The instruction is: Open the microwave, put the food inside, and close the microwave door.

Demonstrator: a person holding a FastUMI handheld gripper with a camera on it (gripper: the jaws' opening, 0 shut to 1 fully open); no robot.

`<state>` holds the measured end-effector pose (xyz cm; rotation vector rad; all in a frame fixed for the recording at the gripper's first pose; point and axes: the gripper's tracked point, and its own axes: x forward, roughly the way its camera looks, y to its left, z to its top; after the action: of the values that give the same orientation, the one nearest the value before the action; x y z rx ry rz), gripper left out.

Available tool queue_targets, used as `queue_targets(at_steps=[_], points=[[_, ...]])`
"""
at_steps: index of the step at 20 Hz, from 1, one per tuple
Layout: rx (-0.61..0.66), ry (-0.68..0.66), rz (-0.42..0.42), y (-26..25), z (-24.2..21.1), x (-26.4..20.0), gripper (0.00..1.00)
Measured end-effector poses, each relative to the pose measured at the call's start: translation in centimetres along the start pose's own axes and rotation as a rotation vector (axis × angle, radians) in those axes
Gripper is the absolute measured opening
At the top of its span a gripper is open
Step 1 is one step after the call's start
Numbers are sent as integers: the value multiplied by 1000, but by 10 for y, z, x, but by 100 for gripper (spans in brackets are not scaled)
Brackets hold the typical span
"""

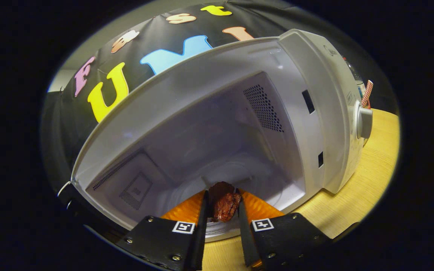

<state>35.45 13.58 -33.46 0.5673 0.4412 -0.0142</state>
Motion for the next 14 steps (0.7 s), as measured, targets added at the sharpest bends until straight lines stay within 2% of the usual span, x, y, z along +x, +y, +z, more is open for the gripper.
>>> queue_targets(at_steps=[3, 9, 14], points=[[-107, -42, -50, -16, 6, 0, 97], [-212, -58, 2, -7, 11, -23, 97], [-286, -49, 61, 11, 12, -73, 98]])
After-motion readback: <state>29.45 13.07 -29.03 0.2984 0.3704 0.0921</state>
